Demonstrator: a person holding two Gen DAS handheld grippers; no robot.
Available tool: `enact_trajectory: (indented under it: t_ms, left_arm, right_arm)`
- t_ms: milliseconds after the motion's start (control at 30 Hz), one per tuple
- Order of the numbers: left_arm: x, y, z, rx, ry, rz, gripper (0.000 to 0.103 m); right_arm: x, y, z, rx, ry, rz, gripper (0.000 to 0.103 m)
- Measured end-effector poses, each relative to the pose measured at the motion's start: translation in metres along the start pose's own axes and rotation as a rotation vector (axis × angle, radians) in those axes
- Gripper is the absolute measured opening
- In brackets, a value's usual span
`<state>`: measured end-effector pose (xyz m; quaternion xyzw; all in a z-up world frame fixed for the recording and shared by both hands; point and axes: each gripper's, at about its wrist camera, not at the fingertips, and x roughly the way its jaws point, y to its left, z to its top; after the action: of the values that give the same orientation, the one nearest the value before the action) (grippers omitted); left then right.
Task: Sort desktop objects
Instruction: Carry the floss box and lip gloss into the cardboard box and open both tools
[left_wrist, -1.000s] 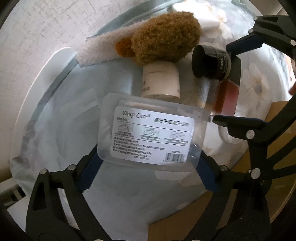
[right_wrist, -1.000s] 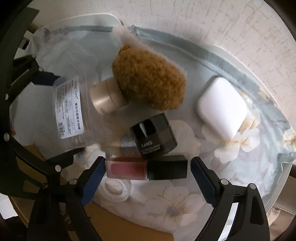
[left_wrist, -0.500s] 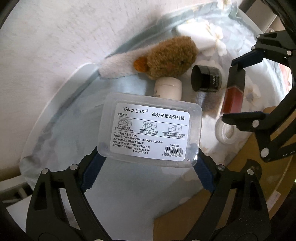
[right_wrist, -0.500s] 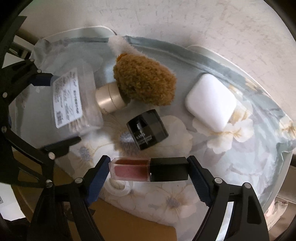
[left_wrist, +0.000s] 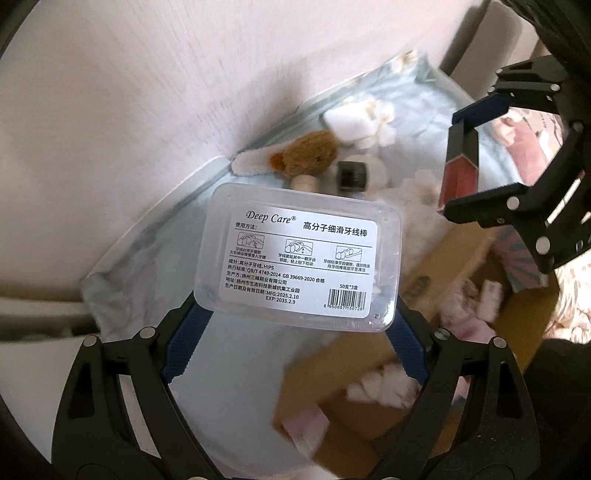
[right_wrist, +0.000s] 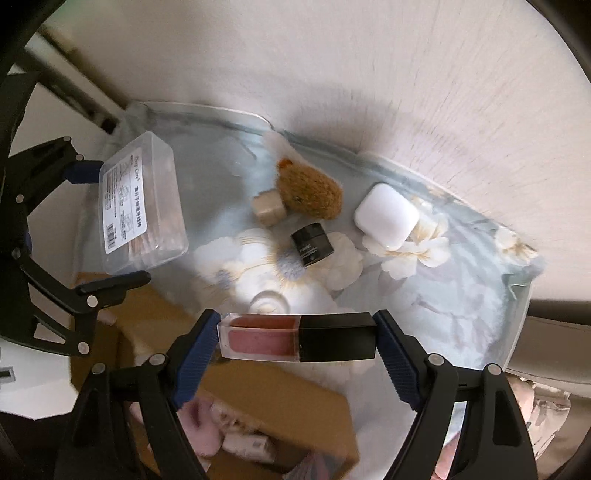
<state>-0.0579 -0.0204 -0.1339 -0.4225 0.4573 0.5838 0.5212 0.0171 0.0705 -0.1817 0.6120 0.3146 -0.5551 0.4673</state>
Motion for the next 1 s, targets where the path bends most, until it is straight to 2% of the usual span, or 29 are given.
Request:
enact_trajectory:
  t_ms: [33, 133, 200, 267, 433, 633, 833, 1000]
  left_arm:
    - [0.005, -0.017, 0.010, 0.000, -0.008, 0.001, 0.088]
    - [-0.011, -0.038, 0.001, -0.012, -0.029, 0.002, 0.088]
    - [-0.024, -0.041, -0.015, -0.022, -0.039, 0.002, 0.088]
    - [-0.037, -0.048, -0.033, -0.044, -0.043, -0.005, 0.088]
    - [-0.020, -0.069, -0.061, -0.086, -0.019, -0.003, 0.088]
    - [0.012, -0.082, -0.095, -0.180, 0.035, -0.048, 0.088]
    - [0.033, -0.085, -0.117, -0.246, 0.056, -0.019, 0.088]
    - [0.039, -0.087, -0.125, -0.283, 0.056, -0.027, 0.088]
  right_arm:
    - [-0.005, 0.000, -0.006, -0.004, -0.009, 0.005, 0.081]
    - [-0.026, 0.002, -0.012, -0.031, -0.034, 0.022, 0.081]
    - [-0.035, 0.003, -0.026, -0.056, -0.042, 0.033, 0.081]
    - [-0.021, 0.013, -0.029, -0.085, -0.043, 0.044, 0.081]
    - [-0.025, 0.033, -0.058, -0.125, -0.026, 0.071, 0.081]
    - [-0.013, 0.048, -0.097, -0.134, 0.010, 0.092, 0.081]
    - [0.007, 0.046, -0.127, -0.119, 0.037, 0.033, 0.081]
    - [0.018, 0.038, -0.139, -0.066, 0.050, 0.064, 0.081]
